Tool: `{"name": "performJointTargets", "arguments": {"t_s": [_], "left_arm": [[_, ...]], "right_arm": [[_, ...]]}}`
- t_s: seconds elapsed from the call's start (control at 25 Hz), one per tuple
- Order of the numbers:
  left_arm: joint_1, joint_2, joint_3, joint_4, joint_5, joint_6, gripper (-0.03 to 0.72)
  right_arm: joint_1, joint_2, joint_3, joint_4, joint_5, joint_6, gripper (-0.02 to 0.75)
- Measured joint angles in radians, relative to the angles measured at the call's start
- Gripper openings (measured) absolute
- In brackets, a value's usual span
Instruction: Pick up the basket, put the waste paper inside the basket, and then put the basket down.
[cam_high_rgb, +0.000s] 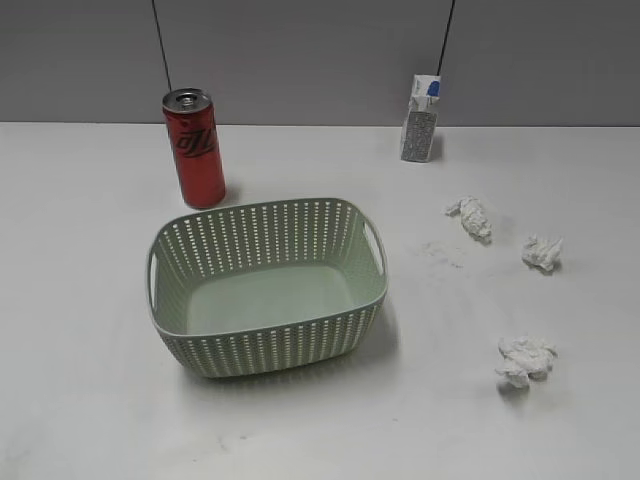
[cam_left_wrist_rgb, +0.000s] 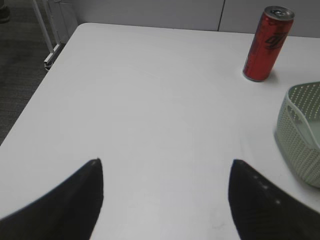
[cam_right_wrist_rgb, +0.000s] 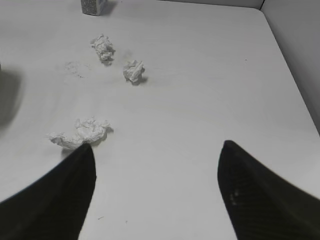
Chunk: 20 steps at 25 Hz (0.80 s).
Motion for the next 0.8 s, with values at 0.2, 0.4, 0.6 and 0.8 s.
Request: {"name": "performJointTargets", "arguments": {"t_s": [0.2, 0.4, 0.6, 0.8], "left_arm": [[0.0, 0.0, 0.0, 0.0, 0.0, 0.0, 0.589], [0.0, 0.0, 0.0, 0.0, 0.0, 0.0, 0.588], [0.0, 0.0, 0.0, 0.0, 0.0, 0.0, 0.561], [0.0, 0.0, 0.0, 0.0, 0.0, 0.0, 0.533]], "right_arm": [[0.0, 0.0, 0.0, -0.001, 0.0, 0.0, 0.573], [0.0, 0.0, 0.0, -0.001, 0.0, 0.0, 0.573], [0.0, 0.0, 0.0, -0.001, 0.0, 0.0, 0.573], [0.0, 0.0, 0.0, -0.001, 0.0, 0.0, 0.573]]}}
